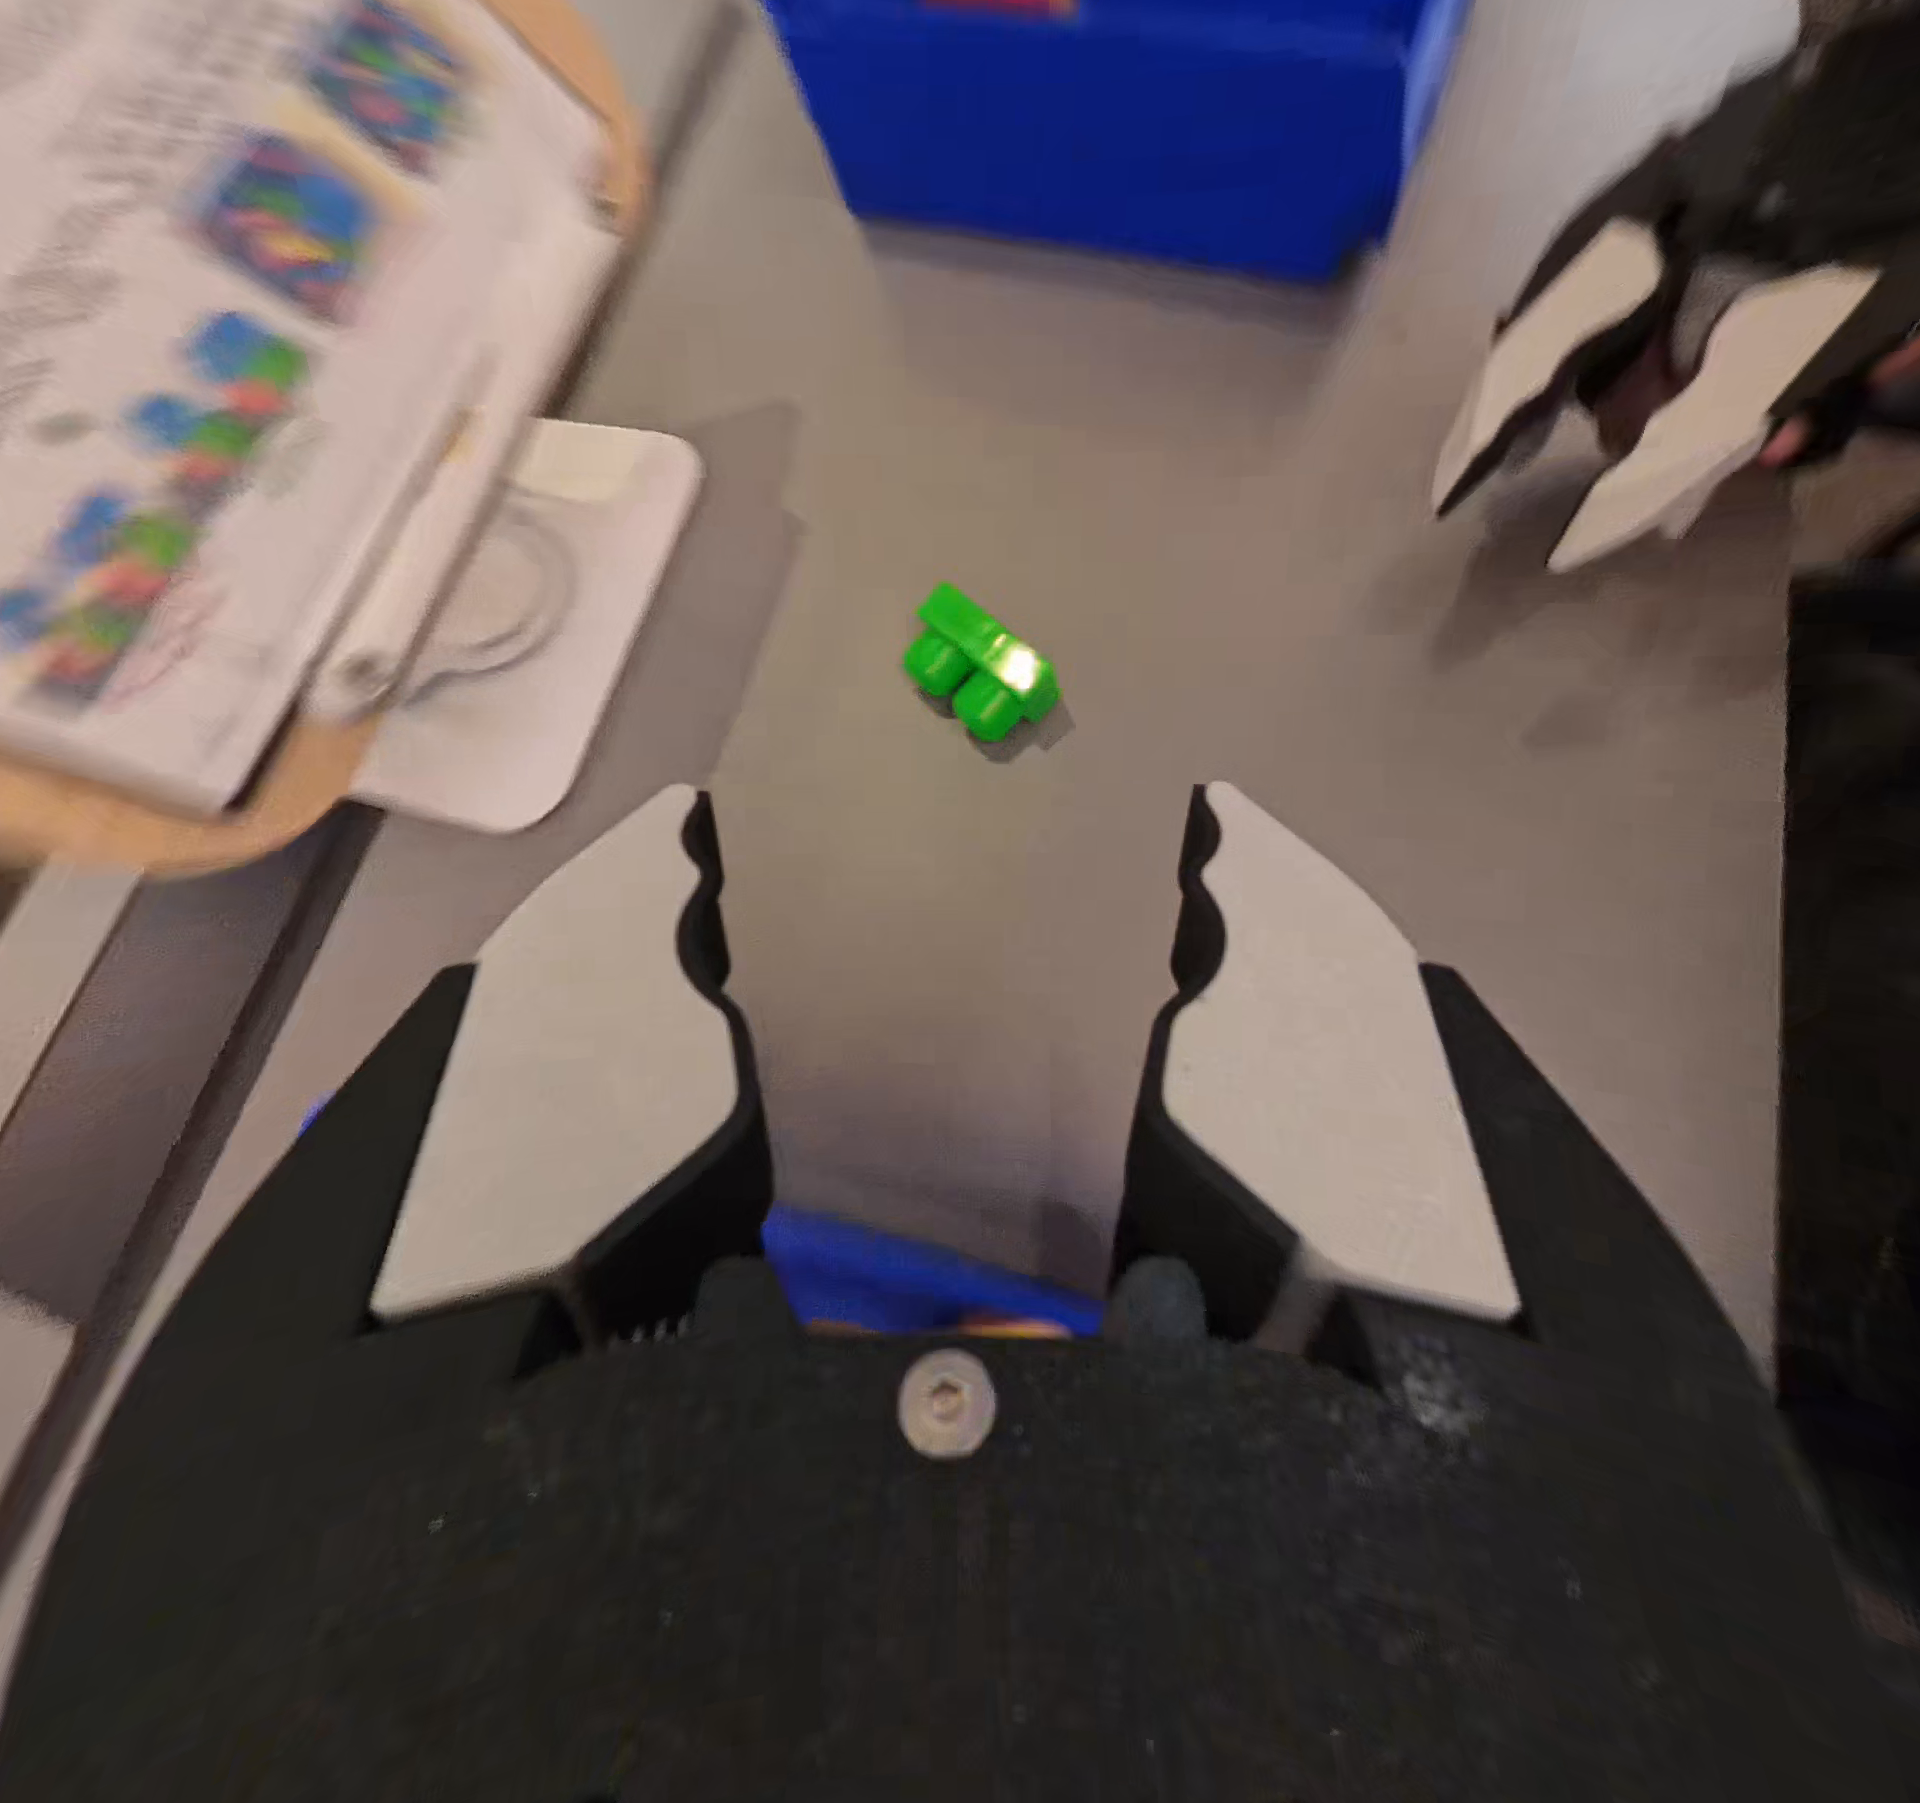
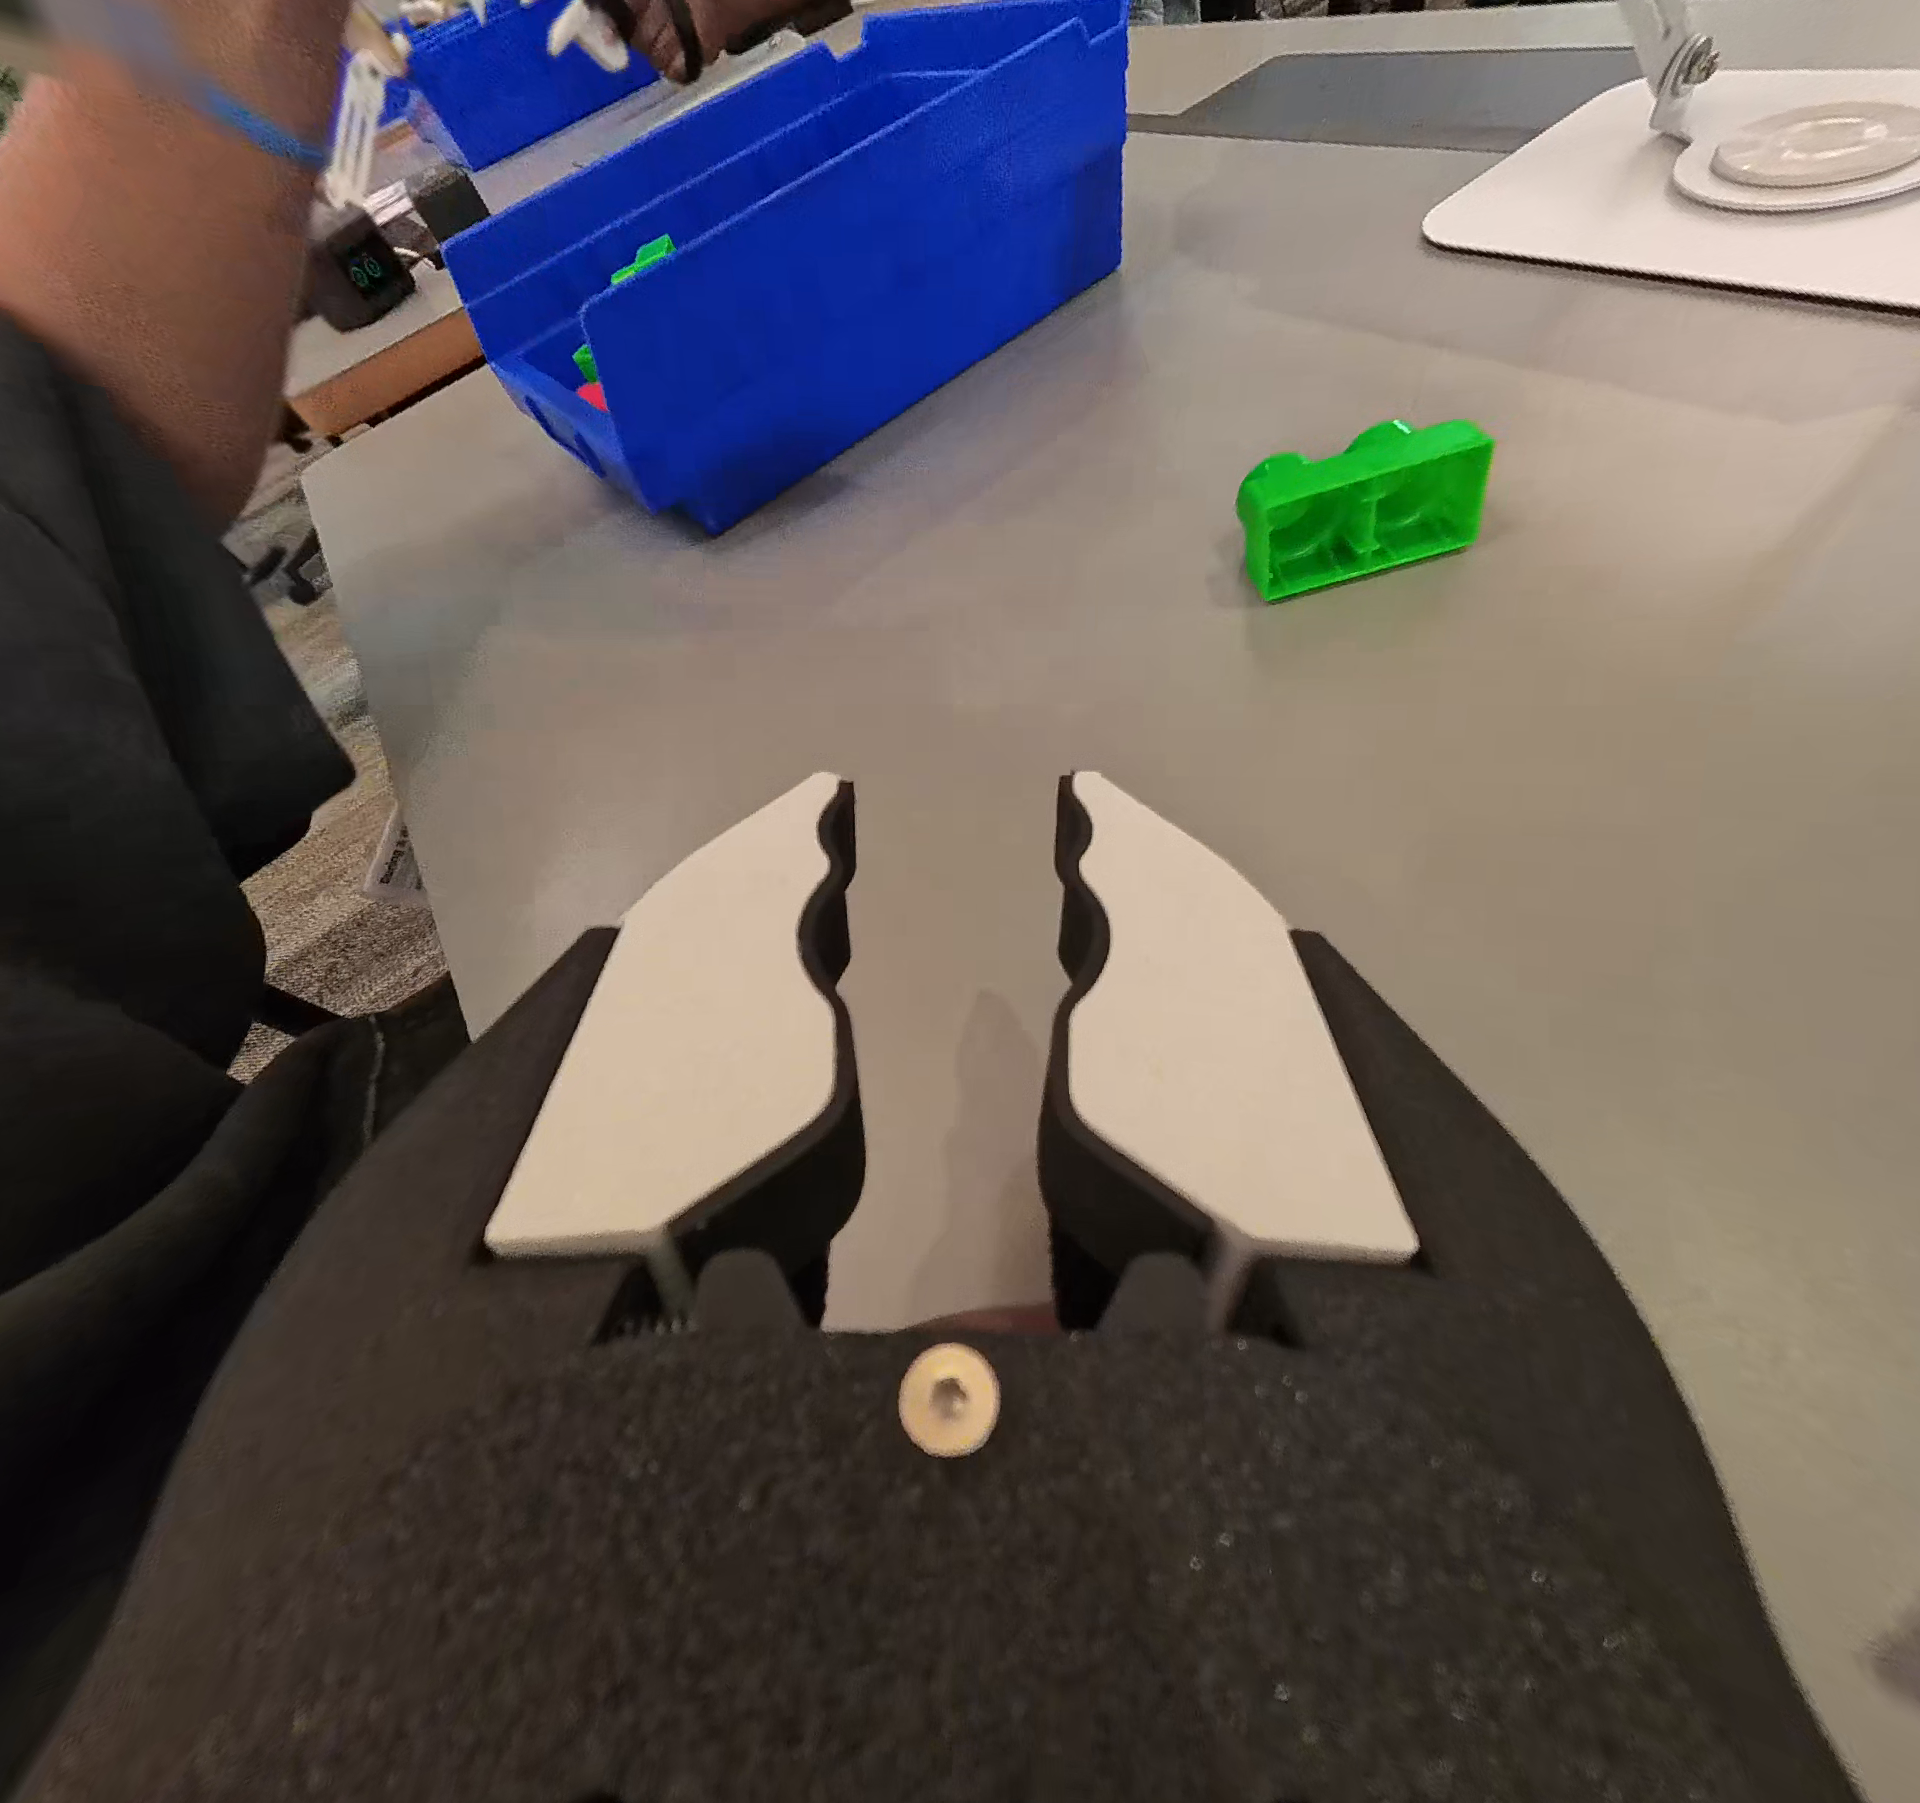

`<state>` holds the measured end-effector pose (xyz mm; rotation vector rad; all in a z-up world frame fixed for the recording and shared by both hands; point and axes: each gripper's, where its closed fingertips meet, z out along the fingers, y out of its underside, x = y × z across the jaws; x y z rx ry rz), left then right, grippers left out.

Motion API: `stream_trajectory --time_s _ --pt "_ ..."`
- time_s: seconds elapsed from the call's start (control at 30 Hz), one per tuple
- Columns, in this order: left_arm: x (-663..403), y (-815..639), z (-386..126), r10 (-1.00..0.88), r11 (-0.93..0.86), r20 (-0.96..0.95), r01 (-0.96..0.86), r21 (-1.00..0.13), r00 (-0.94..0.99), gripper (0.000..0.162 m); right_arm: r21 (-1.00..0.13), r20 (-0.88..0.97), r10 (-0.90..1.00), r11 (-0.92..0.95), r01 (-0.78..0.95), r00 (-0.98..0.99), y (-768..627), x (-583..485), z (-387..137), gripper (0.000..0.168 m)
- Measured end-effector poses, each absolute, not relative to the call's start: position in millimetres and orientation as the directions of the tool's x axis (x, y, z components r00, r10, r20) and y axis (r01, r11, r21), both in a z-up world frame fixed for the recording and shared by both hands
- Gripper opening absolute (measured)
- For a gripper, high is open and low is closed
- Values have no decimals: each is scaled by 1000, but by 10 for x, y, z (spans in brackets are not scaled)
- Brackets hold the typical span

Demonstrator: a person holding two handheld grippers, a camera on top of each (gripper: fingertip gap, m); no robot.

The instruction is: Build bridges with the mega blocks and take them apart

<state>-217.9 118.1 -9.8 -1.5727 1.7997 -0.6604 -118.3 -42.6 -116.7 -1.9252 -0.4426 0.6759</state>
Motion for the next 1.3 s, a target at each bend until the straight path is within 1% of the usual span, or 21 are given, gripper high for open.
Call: stream_trajectory --time_s 0.07,0.13,0.23,0.3,0.37,0.47,0.6,0.7,0.8,0.9,0.97,1.1,1.13,1.3 --pt "-2693 1176 110 -984 48 -137 -560 -827 117 81 -901 -265 577 -434 15 773 -428 -1204 -1184 37" --pt "-3186 1148 61 -953 -66 -93 -499 -864 288 83 -899 -264 581 -438 22 770 -431 -1226 -1194 37" --pt "-3790 1008 -341 -880 -186 -97 -524 -831 466 82 -900 -252 583 -434 35 772 -418 -1253 -1191 37" --pt "-3984 796 -617 -867 -227 -90 -550 -804 490 81 -903 -239 583 -427 42 777 -393 -1262 -1184 36" --pt "-4071 613 -826 -867 -254 -81 -577 -776 491 82 -902 -237 585 -430 48 775 -378 -1283 -1193 37" --pt "-4085 452 -986 -881 -260 -73 -607 -751 467 82 -901 -226 590 -430 64 775 -367 -1316 -1209 37" --pt "-4084 524 -1024 -892 -249 -90 -648 -719 443 80 -905 -202 599 -416 86 775 -368 -1360 -1187 37" --pt "-4055 768 -1043 -904 -222 -135 -717 -661 405 76 -907 -185 604 -408 102 775 -374 -1377 -1188 36" --pt "-3961 1022 -1156 -938 -199 -132 -808 -555 321 77 -906 -176 606 -408 113 776 -382 -1384 -1203 36" --pt "-3944 1277 -1337 -957 -177 -153 -911 -373 248 84 -908 -160 603 -401 123 781 -389 -1372 -1201 36" --pt "-3956 1435 -1423 -960 -165 -179 -949 -268 218 84 -907 -148 599 -399 133 787 -394 -1355 -1214 36" --pt "-3963 1635 -1475 -966 -149 -188 -974 -171 180 80 -903 -136 590 -404 145 796 -405 -1317 -1261 36" --pt "-3980 1661 -1473 -970 -137 -181 -979 -151 164 77 -902 -137 588 -406 145 797 -409 -1309 -1273 36" --pt "-3996 1739 -1468 -992 -73 -94 -995 -65 79 69 -897 -138 583 -416 149 801 -401 -1276 -1324 36"
